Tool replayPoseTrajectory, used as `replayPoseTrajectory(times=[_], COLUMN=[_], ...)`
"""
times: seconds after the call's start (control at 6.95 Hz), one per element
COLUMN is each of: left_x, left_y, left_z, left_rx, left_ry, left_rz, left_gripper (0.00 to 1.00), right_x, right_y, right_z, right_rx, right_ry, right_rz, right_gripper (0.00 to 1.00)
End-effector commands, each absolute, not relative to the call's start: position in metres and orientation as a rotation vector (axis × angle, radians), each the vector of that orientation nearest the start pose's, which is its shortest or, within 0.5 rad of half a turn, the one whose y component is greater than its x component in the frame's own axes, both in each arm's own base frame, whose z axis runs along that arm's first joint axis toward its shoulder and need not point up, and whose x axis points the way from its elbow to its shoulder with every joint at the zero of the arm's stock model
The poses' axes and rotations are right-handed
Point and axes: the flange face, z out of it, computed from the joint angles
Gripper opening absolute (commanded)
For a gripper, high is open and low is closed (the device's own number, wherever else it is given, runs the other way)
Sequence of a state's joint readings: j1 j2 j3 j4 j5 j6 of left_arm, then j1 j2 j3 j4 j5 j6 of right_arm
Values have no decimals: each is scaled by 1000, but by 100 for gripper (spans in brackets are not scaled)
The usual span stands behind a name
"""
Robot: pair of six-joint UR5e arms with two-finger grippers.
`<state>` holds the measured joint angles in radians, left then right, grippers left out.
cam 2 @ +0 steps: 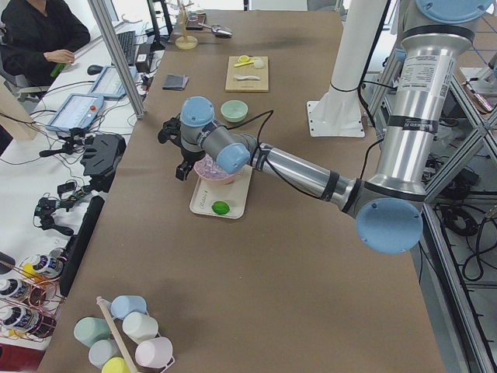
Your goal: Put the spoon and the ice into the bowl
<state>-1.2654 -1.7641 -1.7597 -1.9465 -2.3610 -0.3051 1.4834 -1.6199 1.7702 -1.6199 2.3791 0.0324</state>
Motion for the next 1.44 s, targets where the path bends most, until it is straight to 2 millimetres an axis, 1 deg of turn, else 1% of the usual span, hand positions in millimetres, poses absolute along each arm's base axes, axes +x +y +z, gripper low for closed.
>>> replayPoseTrajectory(times=[0.0,0.14,0.29,0.43,0.58,0.72,0.86,1.01,1.29], left_x=[212,233,233,261,293,306,306,313,309], left_y=[-564,-562,-563,-552,-542,-534,-531,-530,-525], left_z=[387,376,361,363,367,372,382,390,406], left_rx=[478,392,386,421,453,451,439,423,406], left_ry=[851,904,940,899,846,835,828,818,799], left_rz=[335,167,-11,-12,-5,6,9,19,13], left_gripper=[98,98,98,98,98,97,75,62,62], right_x=[16,16,16,16,16,16,16,16,17], right_y=[-477,-477,-477,-476,-477,-477,-476,-476,-476], right_z=[587,586,585,584,583,582,580,580,580], right_rx=[46,46,47,49,52,53,55,55,55], right_ry=[-811,-813,-816,-816,-814,-816,-818,-818,-818], right_rz=[-101,-101,-102,-101,-103,-103,-104,-104,-103], right_gripper=[100,100,100,100,100,100,100,100,100])
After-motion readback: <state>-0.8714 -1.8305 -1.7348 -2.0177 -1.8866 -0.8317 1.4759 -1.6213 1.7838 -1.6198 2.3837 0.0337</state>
